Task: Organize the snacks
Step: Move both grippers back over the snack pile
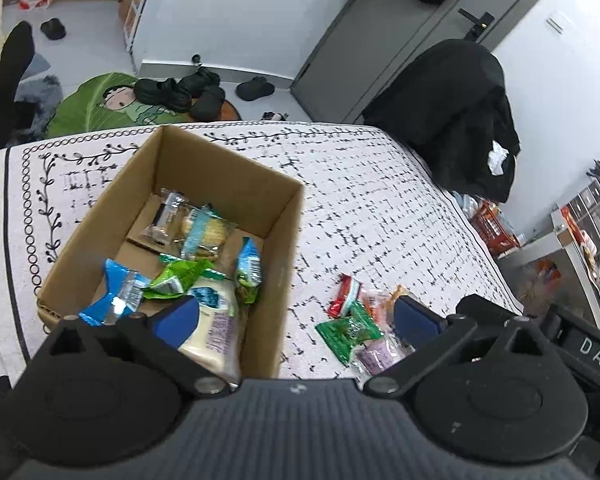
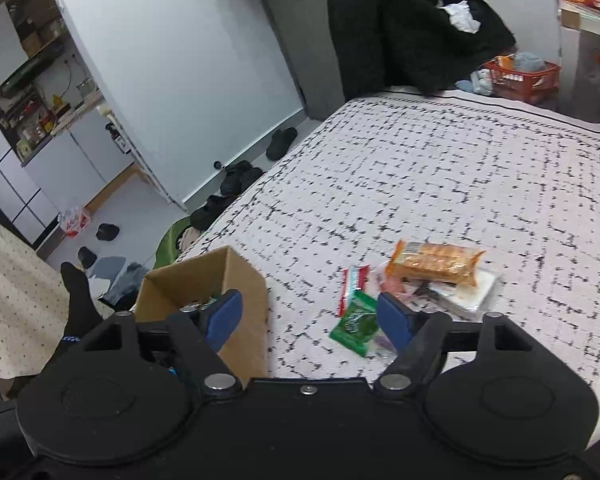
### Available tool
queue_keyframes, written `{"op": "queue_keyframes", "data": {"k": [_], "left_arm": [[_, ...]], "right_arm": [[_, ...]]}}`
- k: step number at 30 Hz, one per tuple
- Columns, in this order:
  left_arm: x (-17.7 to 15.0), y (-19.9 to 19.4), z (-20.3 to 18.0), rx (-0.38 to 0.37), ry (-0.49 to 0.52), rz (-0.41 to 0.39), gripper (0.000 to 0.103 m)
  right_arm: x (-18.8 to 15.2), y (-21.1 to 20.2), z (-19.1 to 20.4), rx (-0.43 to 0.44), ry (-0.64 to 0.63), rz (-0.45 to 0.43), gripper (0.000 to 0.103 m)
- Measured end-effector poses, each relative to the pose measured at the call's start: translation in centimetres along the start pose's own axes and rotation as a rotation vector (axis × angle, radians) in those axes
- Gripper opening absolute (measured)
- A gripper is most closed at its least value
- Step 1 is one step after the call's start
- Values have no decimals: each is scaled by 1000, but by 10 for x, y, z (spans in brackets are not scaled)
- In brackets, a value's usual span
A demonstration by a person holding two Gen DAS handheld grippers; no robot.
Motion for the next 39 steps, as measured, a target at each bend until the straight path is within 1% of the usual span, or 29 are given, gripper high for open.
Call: {"op": "queue_keyframes", "data": {"k": [8,16,22,31,34,37,39], "left_arm": [[-16,-1,-24,15,80,-10,103],[-26,1,-35,43,112,-23,103],[-38,3,-50,43,154,-21,103],[-62,14,-67,49,212,5,103],[-68,18,-70,34,219,16,103],[-72,23,-73,42,235,19,103],[-74,26,-74,35,230,29,103]], "right_arm": [[-9,-7,-29,-24,25,-10,92],[-19,-13,-60,-42,69,-11,92],[-30,-14,-77,-75,43,-4,99],[-43,-14,-106,-87,70,17,103],[-46,-15,-113,-72,86,16,103],[-48,-15,-116,-44,97,14,103],[-48,-13,-118,-35,105,13,103]]}}
Point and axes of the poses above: each gripper's, at about its wrist camera, not at the fingertips, and y roughly the way its jaws point, z to its left, x to its top, the point moved 3 cm from there along y, roughly the way its jaws point, and after that the axes turned 7 degrees about -y, right-handed, at the moved point
